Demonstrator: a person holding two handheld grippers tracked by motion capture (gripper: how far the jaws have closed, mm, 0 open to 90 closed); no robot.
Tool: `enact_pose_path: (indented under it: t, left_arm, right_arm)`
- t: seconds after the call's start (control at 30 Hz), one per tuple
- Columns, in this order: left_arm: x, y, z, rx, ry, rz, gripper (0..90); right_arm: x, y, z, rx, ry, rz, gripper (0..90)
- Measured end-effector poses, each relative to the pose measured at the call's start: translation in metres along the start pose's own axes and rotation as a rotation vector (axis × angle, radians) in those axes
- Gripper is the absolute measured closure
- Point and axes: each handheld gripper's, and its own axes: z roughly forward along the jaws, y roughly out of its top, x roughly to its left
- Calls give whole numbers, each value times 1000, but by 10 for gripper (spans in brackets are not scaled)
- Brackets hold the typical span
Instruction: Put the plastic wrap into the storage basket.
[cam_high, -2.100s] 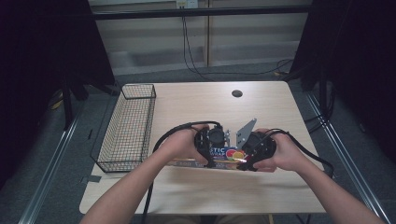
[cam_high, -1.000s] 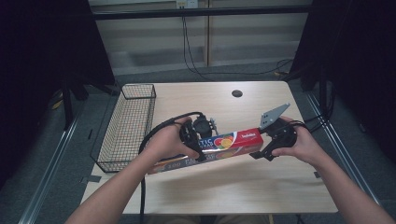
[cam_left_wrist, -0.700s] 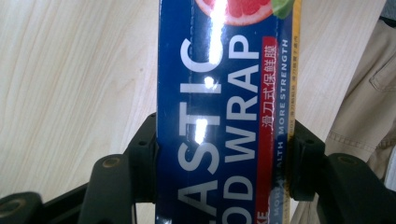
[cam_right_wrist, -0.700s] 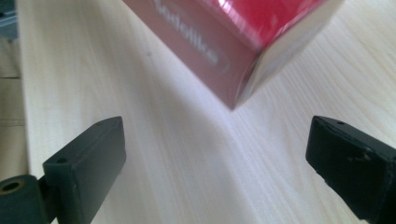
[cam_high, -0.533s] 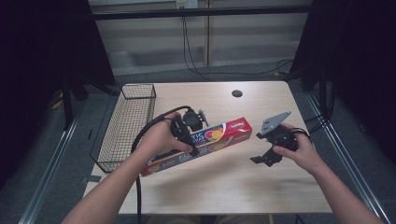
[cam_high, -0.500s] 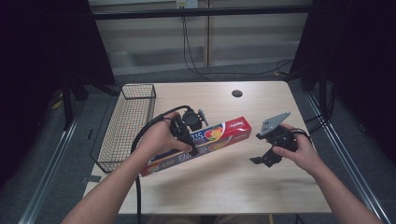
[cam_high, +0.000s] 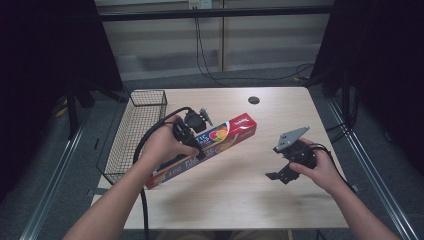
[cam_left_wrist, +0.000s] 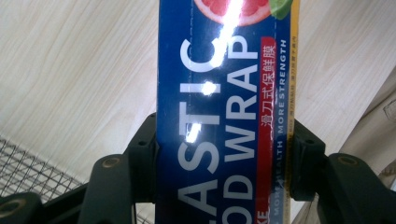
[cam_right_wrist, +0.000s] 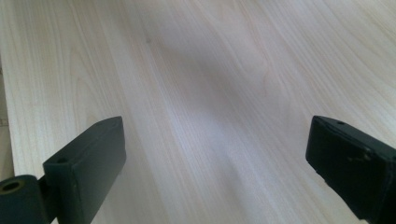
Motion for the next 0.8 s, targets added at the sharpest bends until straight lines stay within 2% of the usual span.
enact_pose_path:
  t: [0.03,0.07,0.17,0.27,0.37,0.4,0.5,0.57,0.67,0.8]
  left_arm:
    - [1,-1,-1,-4,5,-12,429]
    - [4,-1,-3,2,11,-4,429]
    - [7,-4,-5,-11,20,-44,429]
    - [12,-6,-7,-7,24,-53,429]
    - [14,-8,-9,-12,36,-82,429]
    - [16,-9,-10,-10,41,-77,429]
    - [20,-12,-13,-19,43,-106,429]
    - [22,-13,-15,-16,55,-112,429]
    - [24,-15,-18,-17,54,-122,429]
    - [28,-17,-22,-16,69,-144,429]
  right_arm:
    - [0,0,1,-5,3,1,47]
    - [1,0,1,-5,2,0,47]
    - [3,0,3,-2,1,-5,45]
    - [2,-3,4,-1,-4,12,45]
    - [2,-4,4,-12,-2,25,45]
    - [2,-4,4,-18,0,25,45]
    - [2,-5,5,-11,-4,24,45]
    - [3,-5,6,-17,3,26,44]
    - [4,-5,6,-7,-10,23,43]
    - [4,-6,7,-19,4,25,43]
